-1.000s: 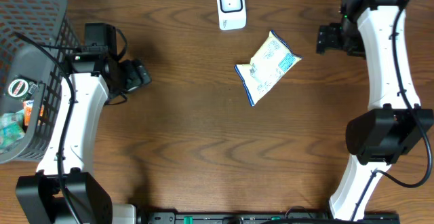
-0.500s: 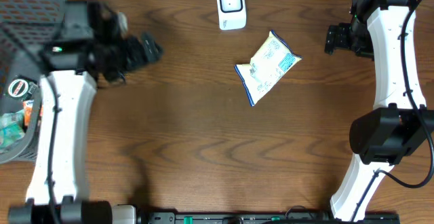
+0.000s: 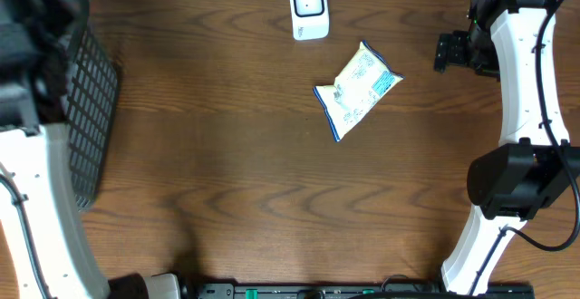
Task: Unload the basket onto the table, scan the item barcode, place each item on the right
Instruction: 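Reach the left gripper into the basket and grasp the orange Kleenex pack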
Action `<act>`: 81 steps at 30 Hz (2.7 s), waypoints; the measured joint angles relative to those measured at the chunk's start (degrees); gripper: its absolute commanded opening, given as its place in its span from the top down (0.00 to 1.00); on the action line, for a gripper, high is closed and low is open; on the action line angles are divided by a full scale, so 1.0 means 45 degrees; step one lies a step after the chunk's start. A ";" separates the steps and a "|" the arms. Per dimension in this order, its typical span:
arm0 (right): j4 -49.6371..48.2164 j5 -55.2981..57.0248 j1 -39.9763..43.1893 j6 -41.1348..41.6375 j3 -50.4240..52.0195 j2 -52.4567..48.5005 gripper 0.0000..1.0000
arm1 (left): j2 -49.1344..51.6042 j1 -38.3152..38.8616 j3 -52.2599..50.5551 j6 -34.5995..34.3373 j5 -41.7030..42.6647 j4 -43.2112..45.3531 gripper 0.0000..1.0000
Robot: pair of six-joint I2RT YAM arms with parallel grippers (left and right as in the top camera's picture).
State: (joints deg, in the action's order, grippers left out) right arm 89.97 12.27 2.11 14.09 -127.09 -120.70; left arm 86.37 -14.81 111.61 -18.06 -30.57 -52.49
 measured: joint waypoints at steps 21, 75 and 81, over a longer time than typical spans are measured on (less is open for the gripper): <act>-0.0005 0.0005 0.0000 0.0000 0.0000 0.0000 0.01 | 0.4473 -0.5717 -0.0937 0.1569 0.4245 -0.0665 0.16; 0.0000 0.0000 0.0000 0.0000 0.0000 0.0000 0.01 | 0.6232 -0.5935 -0.6130 0.4818 0.6815 0.2701 0.93; 0.0000 0.0000 0.0000 0.0000 0.0000 0.0000 0.01 | 0.6081 -0.6023 -0.6135 0.3920 0.8189 0.2681 0.93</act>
State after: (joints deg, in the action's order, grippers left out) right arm 89.97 12.27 2.11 14.09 -127.09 -120.70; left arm 113.73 -41.91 84.01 -0.43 6.28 -40.42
